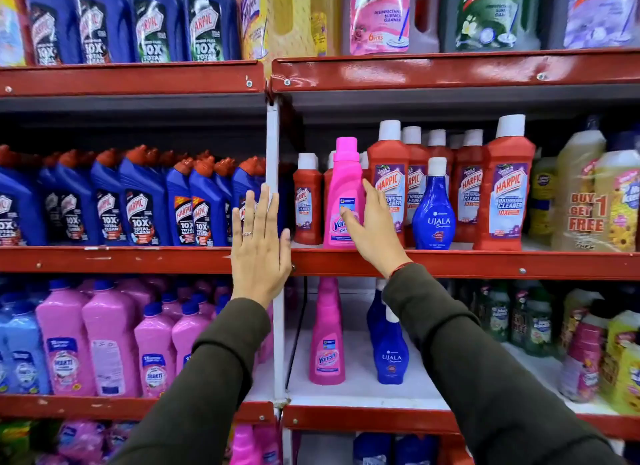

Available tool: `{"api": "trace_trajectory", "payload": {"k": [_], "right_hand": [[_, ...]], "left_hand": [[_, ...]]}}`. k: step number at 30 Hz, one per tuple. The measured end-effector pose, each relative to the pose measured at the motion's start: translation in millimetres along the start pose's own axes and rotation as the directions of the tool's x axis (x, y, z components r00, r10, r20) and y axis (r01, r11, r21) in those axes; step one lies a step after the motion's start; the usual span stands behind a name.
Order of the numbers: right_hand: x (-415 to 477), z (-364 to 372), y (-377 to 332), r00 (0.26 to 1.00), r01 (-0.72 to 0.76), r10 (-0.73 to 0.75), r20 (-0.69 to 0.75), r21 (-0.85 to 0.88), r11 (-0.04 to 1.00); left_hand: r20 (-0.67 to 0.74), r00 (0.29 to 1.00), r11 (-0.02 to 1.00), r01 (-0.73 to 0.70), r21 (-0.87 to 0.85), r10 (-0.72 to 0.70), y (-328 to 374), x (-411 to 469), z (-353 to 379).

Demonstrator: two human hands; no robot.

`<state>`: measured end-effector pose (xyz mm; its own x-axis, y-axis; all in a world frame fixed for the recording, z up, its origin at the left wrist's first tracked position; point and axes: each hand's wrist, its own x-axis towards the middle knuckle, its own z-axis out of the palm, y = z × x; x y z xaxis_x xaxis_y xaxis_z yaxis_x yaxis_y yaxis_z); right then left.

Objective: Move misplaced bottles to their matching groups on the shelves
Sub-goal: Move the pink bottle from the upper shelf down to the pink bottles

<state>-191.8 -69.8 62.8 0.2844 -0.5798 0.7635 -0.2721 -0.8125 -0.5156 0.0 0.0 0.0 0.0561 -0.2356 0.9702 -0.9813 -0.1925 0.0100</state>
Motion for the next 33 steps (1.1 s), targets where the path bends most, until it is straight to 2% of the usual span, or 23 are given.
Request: {"api": "trace_trajectory", "payload": {"k": [3, 7, 13, 30, 33], "right_hand": [[7, 2, 4, 0.998, -0.066, 0.066, -0.002, 0.084, 0.994], [10, 2, 10, 0.988, -0.144, 0.136, 0.068, 0.147, 0.979], [8, 1, 17, 0.975, -0.219, 0.195, 0.105, 0.313, 0.924], [21, -7, 5, 0.991, -0.126, 0.129, 0.024, 0.461, 0.878], [20, -13, 0, 0.990, -0.139, 0.133, 0.047, 0.493, 0.859]], "left_hand": [[0.028, 1.000, 1.000, 0.007, -0.008, -0.007, -14, -15, 13], [0.094, 0.996, 0.999, -0.007, -0.032, 0.010, -19, -37, 34], [0.054, 0.998, 1.000, -0.011, -0.027, 0.013, -21, -45, 46], [0.029, 0.999, 1.000, -0.018, -0.008, 0.019, -21, -47, 49], [0.022, 1.000, 1.000, -0.008, -0.014, 0.009, -19, -47, 48]]}}
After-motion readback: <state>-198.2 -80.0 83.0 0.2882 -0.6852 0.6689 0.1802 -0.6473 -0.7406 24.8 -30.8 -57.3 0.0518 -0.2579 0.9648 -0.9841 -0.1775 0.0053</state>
